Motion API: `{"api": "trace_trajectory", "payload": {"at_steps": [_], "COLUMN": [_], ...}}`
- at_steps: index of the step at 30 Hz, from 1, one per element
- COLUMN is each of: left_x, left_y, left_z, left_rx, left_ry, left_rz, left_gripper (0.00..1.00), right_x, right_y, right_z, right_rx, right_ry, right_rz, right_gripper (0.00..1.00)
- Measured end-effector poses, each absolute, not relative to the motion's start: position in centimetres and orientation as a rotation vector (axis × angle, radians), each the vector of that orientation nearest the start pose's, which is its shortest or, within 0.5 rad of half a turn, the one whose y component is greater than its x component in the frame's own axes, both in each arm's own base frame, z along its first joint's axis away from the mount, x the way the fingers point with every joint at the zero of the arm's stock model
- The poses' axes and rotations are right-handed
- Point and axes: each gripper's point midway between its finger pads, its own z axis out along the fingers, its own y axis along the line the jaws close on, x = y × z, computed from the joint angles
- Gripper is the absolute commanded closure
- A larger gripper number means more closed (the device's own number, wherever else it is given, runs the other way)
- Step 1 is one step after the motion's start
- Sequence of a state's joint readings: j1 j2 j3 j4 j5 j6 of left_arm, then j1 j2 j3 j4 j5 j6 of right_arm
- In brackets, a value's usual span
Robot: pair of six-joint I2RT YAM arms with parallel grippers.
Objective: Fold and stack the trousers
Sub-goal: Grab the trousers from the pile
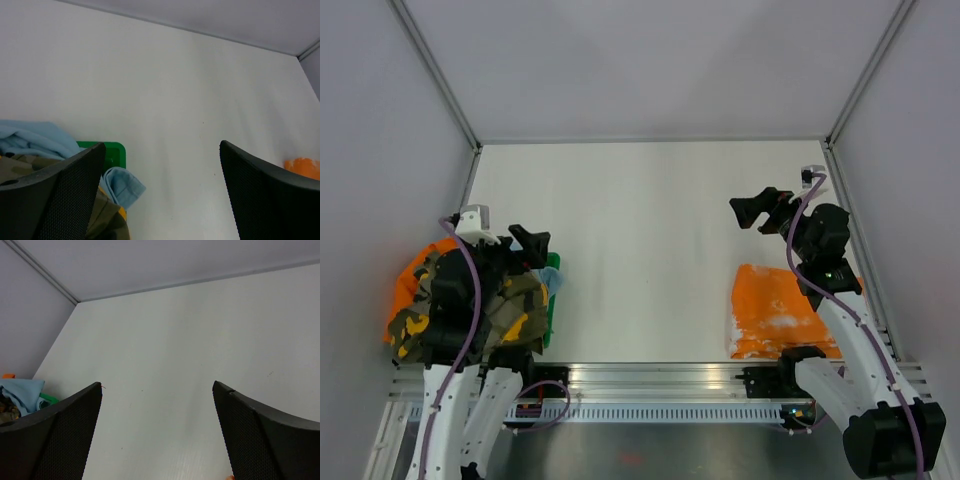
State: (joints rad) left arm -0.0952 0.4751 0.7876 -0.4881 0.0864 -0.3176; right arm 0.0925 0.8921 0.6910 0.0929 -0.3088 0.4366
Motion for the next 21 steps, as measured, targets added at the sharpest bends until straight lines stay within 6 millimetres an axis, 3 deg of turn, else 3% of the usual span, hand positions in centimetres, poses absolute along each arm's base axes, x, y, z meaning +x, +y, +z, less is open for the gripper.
{"api": "trace_trajectory", "payload": {"at_steps": [3, 5, 8, 11, 15, 21], "left_x": [22.4, 21.7, 20.2, 17.9, 15.6, 15.1], "left_y": [-4.3, -3.5, -1.4, 1.4, 4.4, 5.6], "left_z": [29.2, 30.9, 33.6, 34.2, 31.3, 25.6], "left_rx": [-0.188, -0.239, -0.359, -0.515, -0.732, -0.959], "left_ry": [1.809, 1.825, 1.837, 1.854, 1.92, 2.016], "left_rz": [-0.348, -0.315, -0.222, -0.095, 0.085, 0.222], "left_gripper": [0.0, 0.0, 0.0, 0.0, 0.0, 0.0], "right_x": [32.5, 32.4, 32.1, 32.0, 32.1, 32.5], "right_y": [10.0, 9.9, 9.8, 10.0, 10.4, 10.9], "right_z": [27.7, 28.2, 28.3, 28.0, 27.6, 26.0], "right_rx": [0.051, 0.049, 0.044, 0.038, 0.025, 0.038], "right_ry": [1.691, 1.683, 1.688, 1.703, 1.714, 1.751], "right_rz": [0.65, 0.643, 0.635, 0.641, 0.667, 0.707], "right_gripper": [0.02, 0.02, 0.02, 0.02, 0.02, 0.02]}}
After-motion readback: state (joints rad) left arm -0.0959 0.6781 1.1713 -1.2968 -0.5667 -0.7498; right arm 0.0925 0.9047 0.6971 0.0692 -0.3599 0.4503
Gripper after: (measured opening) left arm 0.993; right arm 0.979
